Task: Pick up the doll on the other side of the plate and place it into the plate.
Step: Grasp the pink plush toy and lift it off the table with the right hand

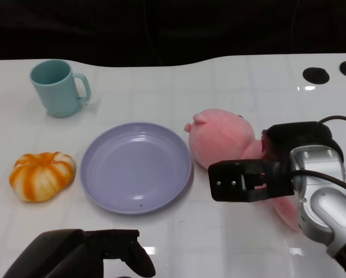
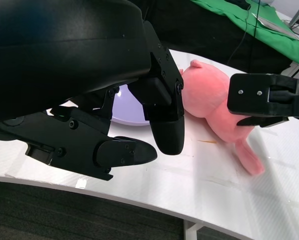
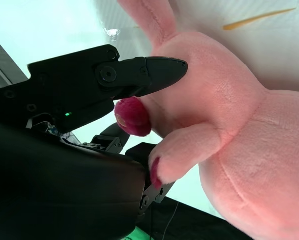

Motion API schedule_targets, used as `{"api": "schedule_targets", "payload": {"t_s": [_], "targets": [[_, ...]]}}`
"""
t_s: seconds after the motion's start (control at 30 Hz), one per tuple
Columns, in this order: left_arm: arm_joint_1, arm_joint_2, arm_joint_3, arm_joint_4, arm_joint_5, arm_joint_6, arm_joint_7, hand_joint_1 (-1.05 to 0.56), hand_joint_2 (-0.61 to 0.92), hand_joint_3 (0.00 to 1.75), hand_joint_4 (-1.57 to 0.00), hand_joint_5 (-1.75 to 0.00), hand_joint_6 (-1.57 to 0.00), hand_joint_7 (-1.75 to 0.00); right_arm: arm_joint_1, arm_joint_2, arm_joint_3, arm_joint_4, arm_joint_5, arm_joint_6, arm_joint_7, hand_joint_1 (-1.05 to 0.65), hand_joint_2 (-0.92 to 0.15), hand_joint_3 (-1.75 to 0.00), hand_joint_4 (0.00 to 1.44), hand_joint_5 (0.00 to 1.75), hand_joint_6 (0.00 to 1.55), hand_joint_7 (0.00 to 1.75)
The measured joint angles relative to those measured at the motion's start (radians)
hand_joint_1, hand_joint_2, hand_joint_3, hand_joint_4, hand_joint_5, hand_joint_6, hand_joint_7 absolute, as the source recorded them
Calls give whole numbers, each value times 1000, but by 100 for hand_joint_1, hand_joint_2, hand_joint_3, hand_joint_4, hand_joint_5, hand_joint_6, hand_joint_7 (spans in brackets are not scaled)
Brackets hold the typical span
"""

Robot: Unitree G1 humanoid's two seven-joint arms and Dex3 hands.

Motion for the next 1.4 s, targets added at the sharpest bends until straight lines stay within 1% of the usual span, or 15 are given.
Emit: {"api": "schedule_targets", "payload": {"t_s": [0.23,0.3,0.4,0.53,0.57,0.6,0.67,0.7,0.77,0.83,0.93,1.03,1.13,1.23,1.4], "targets": [[15,-1,3,-6,1,6,0,-22,92,41,-63,-157,-71,-89,-84,42,19,203,38,-79,-93,-91,-92,-26,18,54,48,3],[16,-1,4,-8,2,7,0,-22,92,41,-63,-163,-71,-90,-113,64,25,268,55,-102,-126,-81,-92,-15,29,58,64,8],[18,-2,4,-11,3,9,0,-22,92,42,-62,-166,-71,-90,-161,110,27,395,98,-137,-190,-67,-92,-6,51,36,87,5],[22,-3,4,-22,4,22,0,-22,92,42,-61,-165,-70,-90,-217,156,6,537,169,-179,-301,-50,-91,-1,78,16,103,2],[23,-3,4,-27,4,29,0,-22,92,42,-61,-165,-70,-90,-221,162,-5,558,188,-191,-329,-45,-90,-1,86,21,99,1],[23,-3,4,-32,4,35,0,-22,92,42,-61,-165,-70,-90,-225,164,-12,575,205,-202,-355,-40,-90,0,83,51,90,1],[24,-3,4,-39,4,43,0,-22,92,42,-61,-165,-70,-90,-229,169,-20,601,231,-214,-391,-33,-90,0,78,129,75,0],[23,-3,4,-41,4,45,0,-22,92,43,-61,-165,-70,-90,-231,172,-21,611,240,-216,-406,-31,-90,0,80,148,72,0],[22,-3,4,-45,4,50,0,-22,92,42,-60,-165,-70,-91,-233,178,-21,625,252,-216,-437,-32,-92,-5,81,164,69,1],[22,-3,3,-47,4,54,0,-22,92,43,-60,-165,-70,-91,-234,182,-20,638,263,-216,-465,-33,-92,-12,78,167,67,1],[20,-3,2,-47,4,55,0,-22,92,42,-60,-164,-70,-91,-236,180,-18,643,267,-208,-482,-35,-92,-18,73,158,67,1],[19,-3,2,-47,2,55,0,-22,92,42,-61,-163,-70,-91,-234,169,-12,623,268,-206,-494,-37,-92,-23,79,169,72,3],[16,-3,2,-47,1,55,0,-22,92,42,-61,-163,-70,-91,-226,148,-13,588,275,-215,-516,-38,-92,-31,82,171,84,9],[15,-2,2,-47,0,55,0,-21,92,42,-62,-163,-70,-91,-212,127,-13,546,280,-214,-519,-37,-92,-32,85,174,86,8],[15,1,6,-45,-6,50,0,-21,91,43,-64,-162,-72,-90,-169,57,-27,411,282,-219,-517,-34,-92,-34,86,172,95,12]]}}
